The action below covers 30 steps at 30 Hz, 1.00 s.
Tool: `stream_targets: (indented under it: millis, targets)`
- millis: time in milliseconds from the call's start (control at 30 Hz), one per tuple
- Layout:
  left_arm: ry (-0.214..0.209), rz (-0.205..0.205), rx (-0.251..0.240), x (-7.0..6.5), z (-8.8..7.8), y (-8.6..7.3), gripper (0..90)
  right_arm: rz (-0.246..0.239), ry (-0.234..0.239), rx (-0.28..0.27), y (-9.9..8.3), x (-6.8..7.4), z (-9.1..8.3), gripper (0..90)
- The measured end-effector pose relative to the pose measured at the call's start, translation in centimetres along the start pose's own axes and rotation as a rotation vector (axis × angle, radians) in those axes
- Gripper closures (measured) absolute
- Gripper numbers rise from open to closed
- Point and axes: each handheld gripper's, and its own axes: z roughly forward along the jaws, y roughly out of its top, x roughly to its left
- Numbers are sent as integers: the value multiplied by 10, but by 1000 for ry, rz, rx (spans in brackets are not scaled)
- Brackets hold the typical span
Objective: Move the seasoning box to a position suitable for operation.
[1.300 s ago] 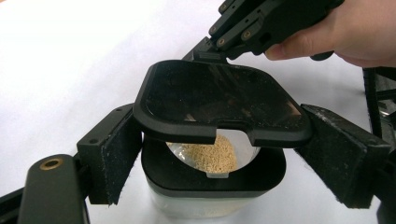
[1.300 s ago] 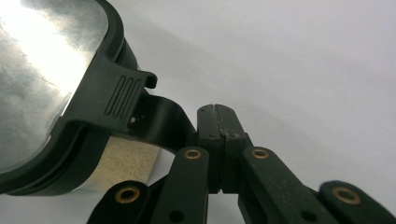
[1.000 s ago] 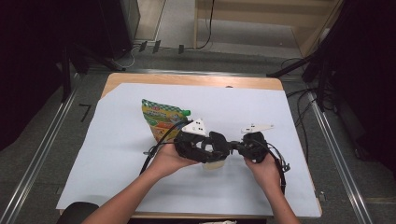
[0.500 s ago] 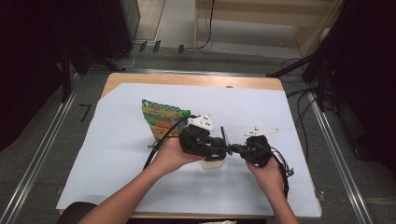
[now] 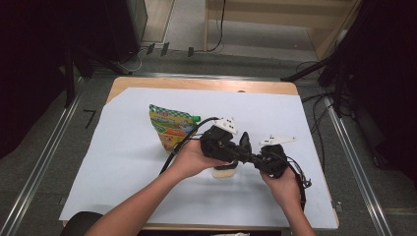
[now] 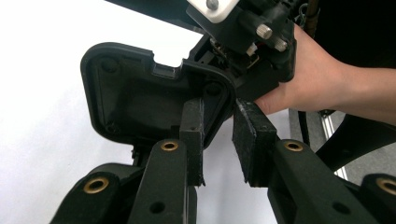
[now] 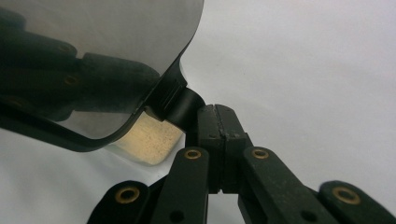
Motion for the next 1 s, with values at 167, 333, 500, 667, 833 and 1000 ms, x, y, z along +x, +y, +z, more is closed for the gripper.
stream_targets:
  millis: [167,333,500,667,833,1000]
  targets:
    - [-6,2,0,1,0,0,742,4,2,1,0,0,0,900]
    - [-14,1,-2,3,2,1,741,1,-2,0,0,0,0,900]
    - [-23,-23,-7,5,-2,-1,694,-15,3,-20,1,1,-3,900]
    - [-28,-56,-30,8,-21,-7,623,-12,-7,-31,-1,4,-13,900]
    - [-30,-76,-23,9,-31,-12,569,-8,-2,-32,-9,9,-21,900]
    - [-32,-92,-20,10,-43,-22,526,5,28,-54,-17,21,-34,843]
